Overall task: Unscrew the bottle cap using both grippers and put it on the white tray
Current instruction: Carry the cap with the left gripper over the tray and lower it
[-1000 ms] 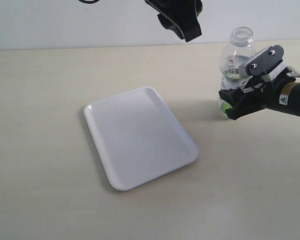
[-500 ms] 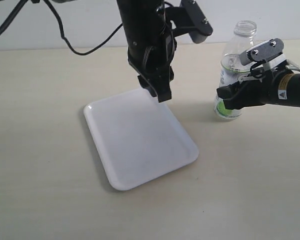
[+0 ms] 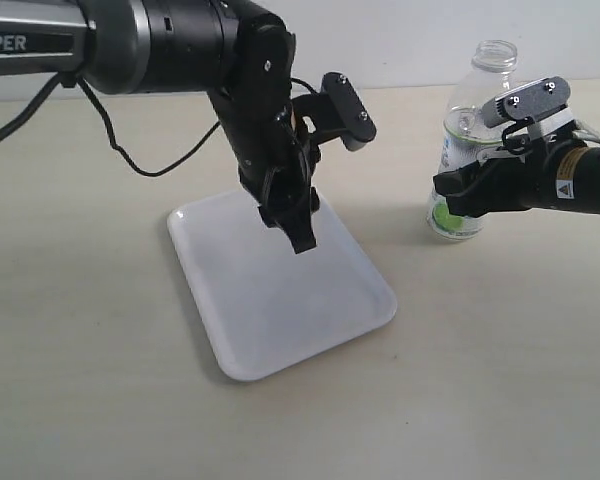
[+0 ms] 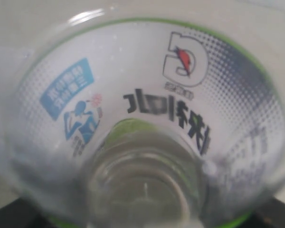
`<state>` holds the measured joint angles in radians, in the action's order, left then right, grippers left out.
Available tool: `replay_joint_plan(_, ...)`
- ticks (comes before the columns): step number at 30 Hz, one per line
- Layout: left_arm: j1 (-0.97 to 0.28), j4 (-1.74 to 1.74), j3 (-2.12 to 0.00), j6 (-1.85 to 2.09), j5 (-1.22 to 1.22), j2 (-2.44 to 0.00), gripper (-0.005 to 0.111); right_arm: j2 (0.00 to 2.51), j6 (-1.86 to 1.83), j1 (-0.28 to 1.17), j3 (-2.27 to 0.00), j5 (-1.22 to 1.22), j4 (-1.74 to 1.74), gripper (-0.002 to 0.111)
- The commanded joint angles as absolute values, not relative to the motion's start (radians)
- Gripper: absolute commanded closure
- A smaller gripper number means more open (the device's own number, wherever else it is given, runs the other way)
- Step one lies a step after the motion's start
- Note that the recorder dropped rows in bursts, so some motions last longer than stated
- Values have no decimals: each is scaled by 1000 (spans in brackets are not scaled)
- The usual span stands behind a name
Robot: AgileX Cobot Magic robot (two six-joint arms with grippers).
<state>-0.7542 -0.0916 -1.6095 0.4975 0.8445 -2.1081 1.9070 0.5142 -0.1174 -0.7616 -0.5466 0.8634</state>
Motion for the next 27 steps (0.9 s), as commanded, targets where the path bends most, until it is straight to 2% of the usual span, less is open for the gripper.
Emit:
replay_joint_plan(1,-753,-86,-1601,493,838,-2176,107,1899,517,-121,-767,-543,873,108)
replay_joint_plan(14,-748,-101,-1603,499,847,-2246,107,1899,492,-121,-767,-547,873,108)
replay_joint_plan(16,-748,-101,-1605,500,845,-2246,103,1899,492,-121,-767,-547,873,108)
replay_joint_plan(18,-748,-101,-1605,503,843,-2246,89,1899,492,-121,-767,-547,873,108)
replay_joint_plan(24,-748,-103,-1605,516,830,-2246,23,1899,492,-121,-767,-547,873,108)
replay_joint_plan(27,-748,-124,-1605,551,845,-2244,3,1899,492,-121,-767,-547,870,108)
